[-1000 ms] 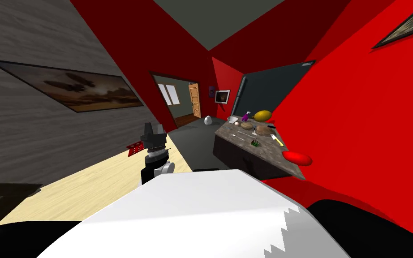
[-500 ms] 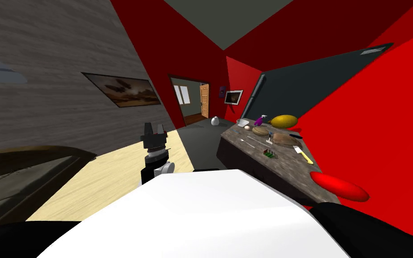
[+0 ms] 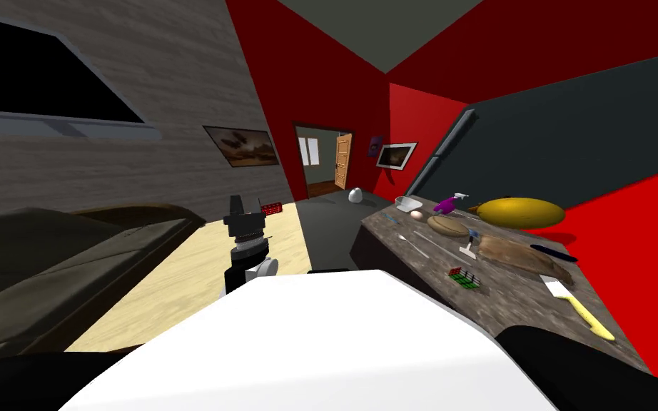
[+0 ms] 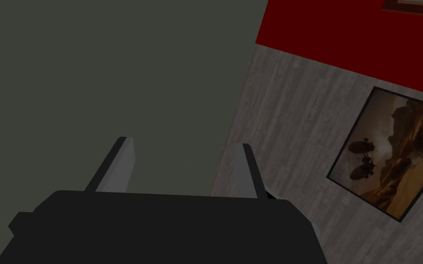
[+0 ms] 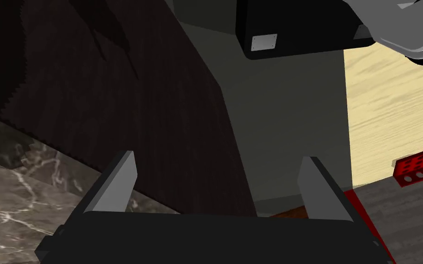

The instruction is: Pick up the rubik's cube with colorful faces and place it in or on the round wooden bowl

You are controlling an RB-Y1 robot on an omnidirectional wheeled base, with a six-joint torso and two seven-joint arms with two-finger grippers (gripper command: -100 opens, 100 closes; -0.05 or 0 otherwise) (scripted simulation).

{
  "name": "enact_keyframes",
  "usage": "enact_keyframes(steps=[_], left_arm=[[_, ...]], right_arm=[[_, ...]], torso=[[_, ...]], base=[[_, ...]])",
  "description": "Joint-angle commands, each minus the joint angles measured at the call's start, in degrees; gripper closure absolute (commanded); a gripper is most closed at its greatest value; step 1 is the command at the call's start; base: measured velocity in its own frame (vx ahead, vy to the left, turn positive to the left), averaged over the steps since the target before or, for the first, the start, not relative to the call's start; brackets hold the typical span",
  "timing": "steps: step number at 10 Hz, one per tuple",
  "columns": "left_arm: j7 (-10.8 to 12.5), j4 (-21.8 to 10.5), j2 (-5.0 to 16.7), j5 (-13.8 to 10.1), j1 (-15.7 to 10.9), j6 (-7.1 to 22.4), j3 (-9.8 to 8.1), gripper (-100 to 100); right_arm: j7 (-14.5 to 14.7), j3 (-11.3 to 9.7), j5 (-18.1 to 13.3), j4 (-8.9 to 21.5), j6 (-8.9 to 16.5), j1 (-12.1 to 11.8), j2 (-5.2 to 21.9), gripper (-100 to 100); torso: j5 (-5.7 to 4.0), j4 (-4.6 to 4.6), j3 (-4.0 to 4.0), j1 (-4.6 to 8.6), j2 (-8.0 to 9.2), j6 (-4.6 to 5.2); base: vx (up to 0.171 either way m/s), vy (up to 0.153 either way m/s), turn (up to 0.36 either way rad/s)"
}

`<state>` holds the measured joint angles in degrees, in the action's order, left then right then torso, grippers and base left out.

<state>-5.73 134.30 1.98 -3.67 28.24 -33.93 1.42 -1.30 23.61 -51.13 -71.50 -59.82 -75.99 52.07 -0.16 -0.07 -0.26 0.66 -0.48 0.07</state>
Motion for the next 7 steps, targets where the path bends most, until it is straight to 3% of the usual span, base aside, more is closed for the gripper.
enact_keyframes(steps=[1,7], left_arm=[[0.0,0.0,0.0,0.0,0.0,0.0,0.0,0],[0.0,0.0,0.0,0.0,0.0,0.0,0.0,0]], right_arm=[[-0.05,1.14,-2.26,0.96,1.07,-1.5,1.28,-100],[-0.4,3.12,-9.26,3.49,5.96,-3.42,5.32,-100]], torso=[[0.0,0.0,0.0,0.0,0.0,0.0],[-0.03,-0.03,-0.1,0.11,-0.19,-0.04]], base=[[0.038,-0.092,0.37],[0.064,-0.123,0.339]])
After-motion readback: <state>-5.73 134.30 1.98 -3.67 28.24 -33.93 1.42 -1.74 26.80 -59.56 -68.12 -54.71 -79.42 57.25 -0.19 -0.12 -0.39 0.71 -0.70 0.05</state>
